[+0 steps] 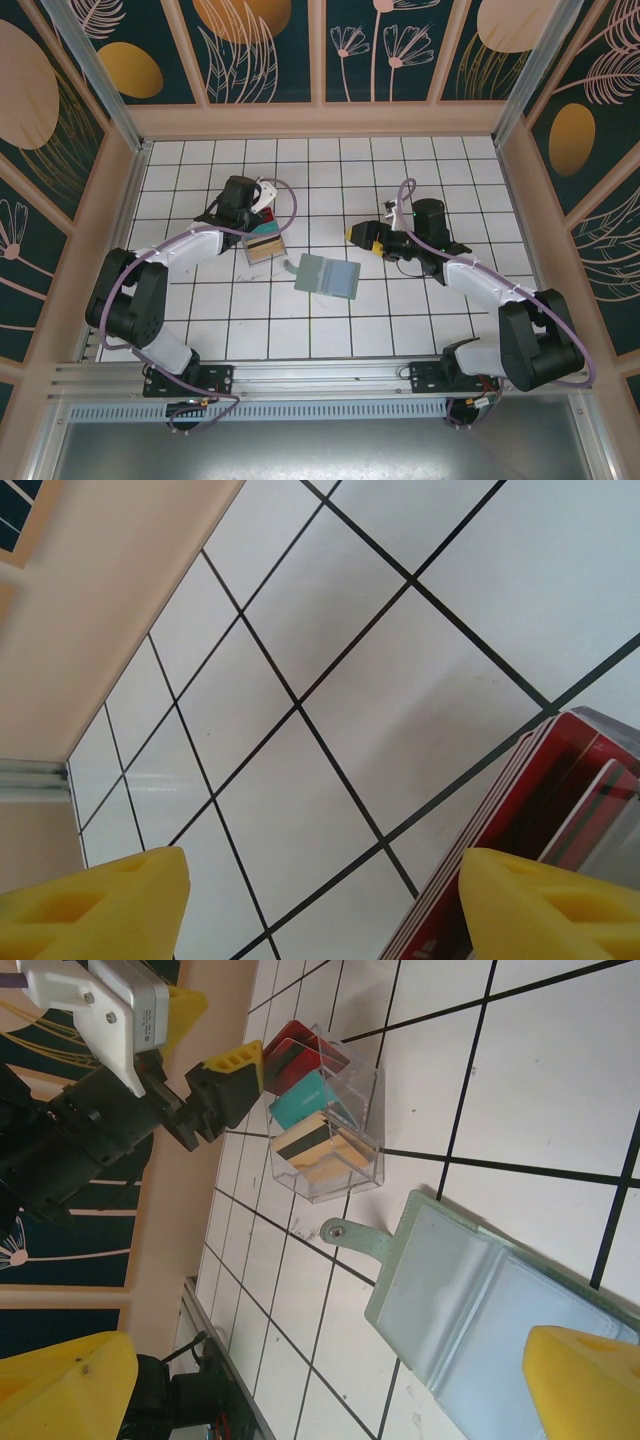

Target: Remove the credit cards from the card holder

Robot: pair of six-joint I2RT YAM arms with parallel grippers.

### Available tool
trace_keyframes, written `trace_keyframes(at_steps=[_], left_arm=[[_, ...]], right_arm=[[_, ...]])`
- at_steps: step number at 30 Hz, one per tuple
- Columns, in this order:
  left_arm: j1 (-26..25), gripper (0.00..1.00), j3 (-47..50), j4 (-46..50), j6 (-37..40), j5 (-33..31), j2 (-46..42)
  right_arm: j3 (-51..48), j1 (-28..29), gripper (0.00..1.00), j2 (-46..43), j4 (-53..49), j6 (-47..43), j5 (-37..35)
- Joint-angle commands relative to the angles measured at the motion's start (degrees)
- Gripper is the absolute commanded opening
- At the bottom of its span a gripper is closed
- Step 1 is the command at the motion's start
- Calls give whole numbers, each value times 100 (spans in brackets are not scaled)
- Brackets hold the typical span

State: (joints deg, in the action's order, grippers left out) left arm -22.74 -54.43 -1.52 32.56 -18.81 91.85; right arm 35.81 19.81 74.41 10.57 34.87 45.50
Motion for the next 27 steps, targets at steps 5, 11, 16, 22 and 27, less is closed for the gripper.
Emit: trace_keyframes(at_steps=[5, 11, 16, 22, 27], left_arm=[[51, 81, -300, 236, -376, 380, -398], [50, 82, -162, 118, -340, 269, -483], [51, 82, -163, 161, -345, 415, -465], [98, 93, -205, 80, -894, 448, -724], [252, 99, -258, 126, -1807, 376, -1256]], right_arm=[[-127, -42, 99, -164, 121, 11, 82], [-171, -39, 99, -243, 130, 64, 82], [-188, -30, 99, -328, 83, 64, 60], [-206, -39, 99, -490, -103, -10, -128], [-74, -56, 99, -738, -499, -209, -737]])
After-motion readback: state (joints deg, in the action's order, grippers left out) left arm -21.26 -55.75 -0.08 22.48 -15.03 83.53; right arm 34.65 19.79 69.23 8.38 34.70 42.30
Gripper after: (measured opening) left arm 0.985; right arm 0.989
